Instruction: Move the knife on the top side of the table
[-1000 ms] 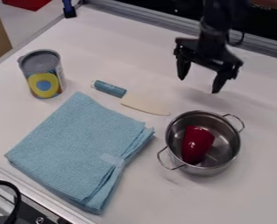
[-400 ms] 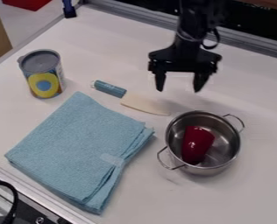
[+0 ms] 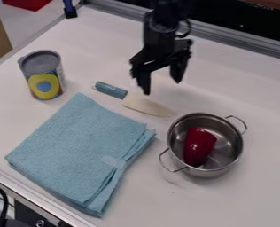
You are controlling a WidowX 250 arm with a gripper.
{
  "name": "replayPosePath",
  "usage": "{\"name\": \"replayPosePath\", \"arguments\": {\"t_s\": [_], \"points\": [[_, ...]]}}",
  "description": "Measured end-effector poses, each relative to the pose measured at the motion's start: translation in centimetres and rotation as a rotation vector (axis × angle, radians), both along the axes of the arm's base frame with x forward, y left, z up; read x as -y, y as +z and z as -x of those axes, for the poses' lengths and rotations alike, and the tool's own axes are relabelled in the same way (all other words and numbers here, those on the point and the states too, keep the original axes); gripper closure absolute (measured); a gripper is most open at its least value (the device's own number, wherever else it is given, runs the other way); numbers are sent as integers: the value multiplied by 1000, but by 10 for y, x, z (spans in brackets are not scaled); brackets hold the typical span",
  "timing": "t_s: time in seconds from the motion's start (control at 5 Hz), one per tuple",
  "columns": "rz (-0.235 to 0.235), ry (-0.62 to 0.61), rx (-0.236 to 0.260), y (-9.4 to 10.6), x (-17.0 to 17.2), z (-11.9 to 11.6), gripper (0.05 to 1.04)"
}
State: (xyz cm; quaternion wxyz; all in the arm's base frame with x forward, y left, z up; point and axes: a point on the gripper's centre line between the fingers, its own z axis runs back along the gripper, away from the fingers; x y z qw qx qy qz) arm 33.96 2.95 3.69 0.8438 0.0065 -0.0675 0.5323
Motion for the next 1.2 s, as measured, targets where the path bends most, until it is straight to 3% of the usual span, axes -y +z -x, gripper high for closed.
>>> {"name": "replayPosePath", "arguments": {"t_s": [0.2, 0.4, 0.8, 1.0, 1.2], "points": [[15, 252, 85, 2, -24, 6, 85], [97, 351, 103, -1, -32, 9, 85], [106, 463, 44, -9, -51, 10, 85], [80, 499, 44, -11, -56, 11, 85], [98, 545, 18, -19, -59, 10, 85]]}}
